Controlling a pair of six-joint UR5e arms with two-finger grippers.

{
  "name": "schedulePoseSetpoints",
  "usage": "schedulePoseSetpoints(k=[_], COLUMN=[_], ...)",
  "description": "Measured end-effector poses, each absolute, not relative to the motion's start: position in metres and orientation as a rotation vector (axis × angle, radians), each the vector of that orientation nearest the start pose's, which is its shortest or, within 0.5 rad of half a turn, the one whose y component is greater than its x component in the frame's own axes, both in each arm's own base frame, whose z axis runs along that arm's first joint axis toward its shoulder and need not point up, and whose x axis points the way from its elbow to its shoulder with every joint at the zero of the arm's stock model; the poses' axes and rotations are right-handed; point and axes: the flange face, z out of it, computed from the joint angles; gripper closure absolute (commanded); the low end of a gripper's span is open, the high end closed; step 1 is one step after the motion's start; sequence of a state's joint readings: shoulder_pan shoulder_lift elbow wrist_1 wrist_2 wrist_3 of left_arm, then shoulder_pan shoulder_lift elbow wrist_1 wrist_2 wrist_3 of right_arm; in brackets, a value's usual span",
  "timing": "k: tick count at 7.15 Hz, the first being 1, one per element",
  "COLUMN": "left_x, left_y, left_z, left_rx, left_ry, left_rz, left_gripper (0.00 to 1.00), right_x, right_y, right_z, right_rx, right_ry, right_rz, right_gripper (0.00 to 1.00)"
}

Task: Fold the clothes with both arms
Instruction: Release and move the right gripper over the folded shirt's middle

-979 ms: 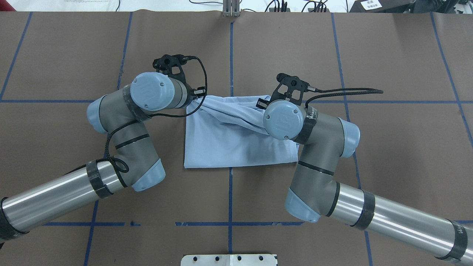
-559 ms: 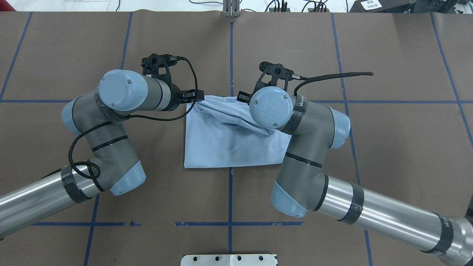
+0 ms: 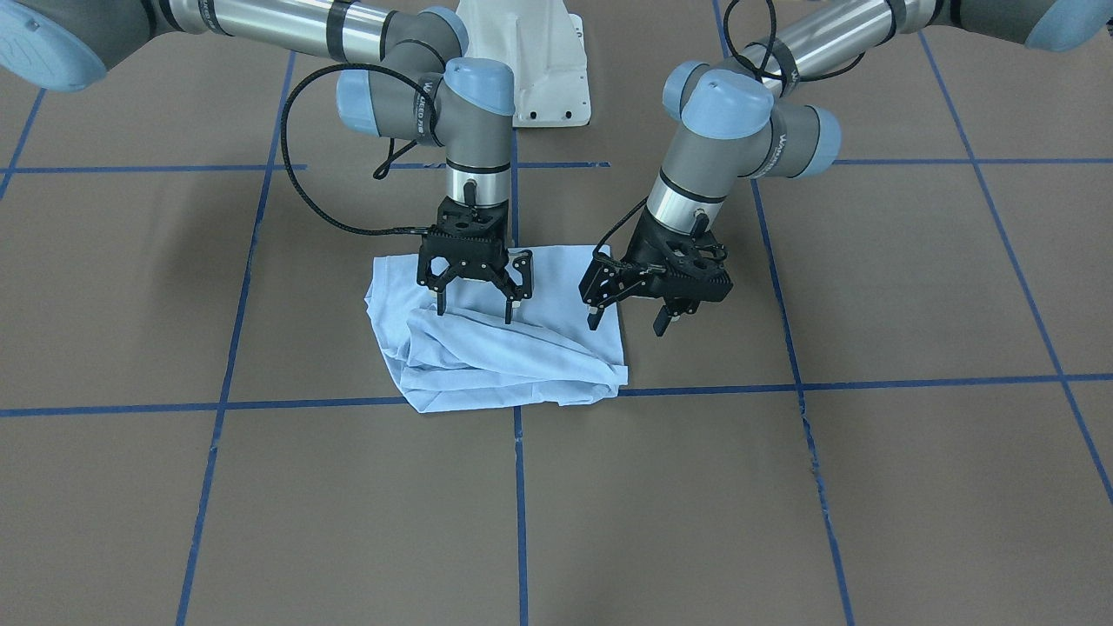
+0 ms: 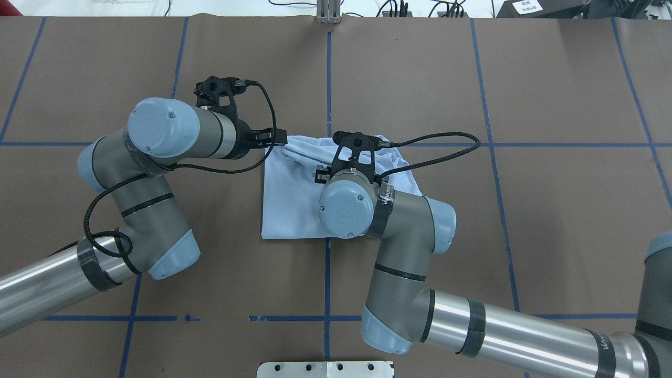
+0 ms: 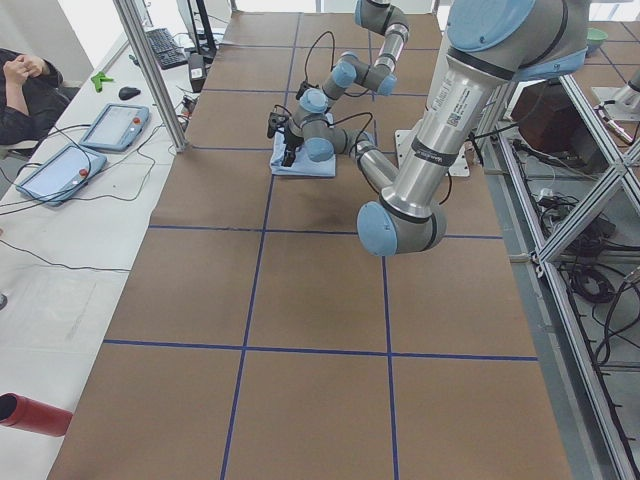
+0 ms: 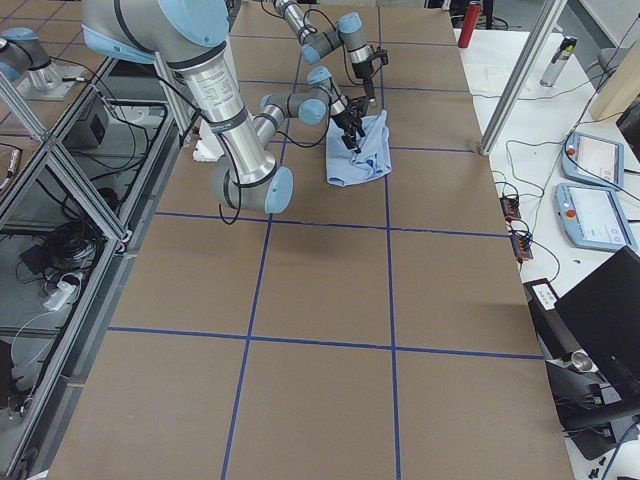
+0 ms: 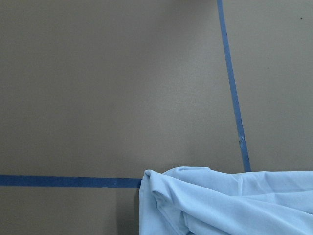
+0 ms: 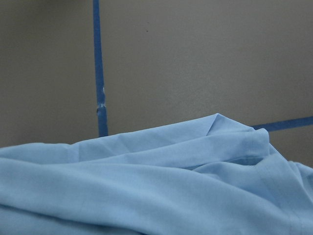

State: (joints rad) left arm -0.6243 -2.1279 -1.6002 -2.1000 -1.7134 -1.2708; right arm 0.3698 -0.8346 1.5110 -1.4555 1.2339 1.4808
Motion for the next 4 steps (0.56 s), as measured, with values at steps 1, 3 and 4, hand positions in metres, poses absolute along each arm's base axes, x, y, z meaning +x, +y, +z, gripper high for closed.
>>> schedulePoseSetpoints(k=[1, 3, 4], left_x=[0.485, 0.486, 0.486], left_y=[-0.496, -0.496, -0.496], left_z=[0.260, 0.260, 0.260], left_rx=[0.383, 0.382, 0.382], left_ry=[1.055, 1.055, 1.056], left_rz=[-0.211, -0.210, -0.210], left_gripper=[0.00, 0.00, 0.00], right_x=[-0.627, -0.639, -0.643], right_y=[-0.414, -0.407, -0.406], right_z=[0.228, 0.237, 0.241], right_rx=[0.504, 0.529, 0.534], right_ry=[-0.684, -0.655, -0.646], right_rz=[0.390, 0.385, 0.388], right_gripper=[0.00, 0.00, 0.00])
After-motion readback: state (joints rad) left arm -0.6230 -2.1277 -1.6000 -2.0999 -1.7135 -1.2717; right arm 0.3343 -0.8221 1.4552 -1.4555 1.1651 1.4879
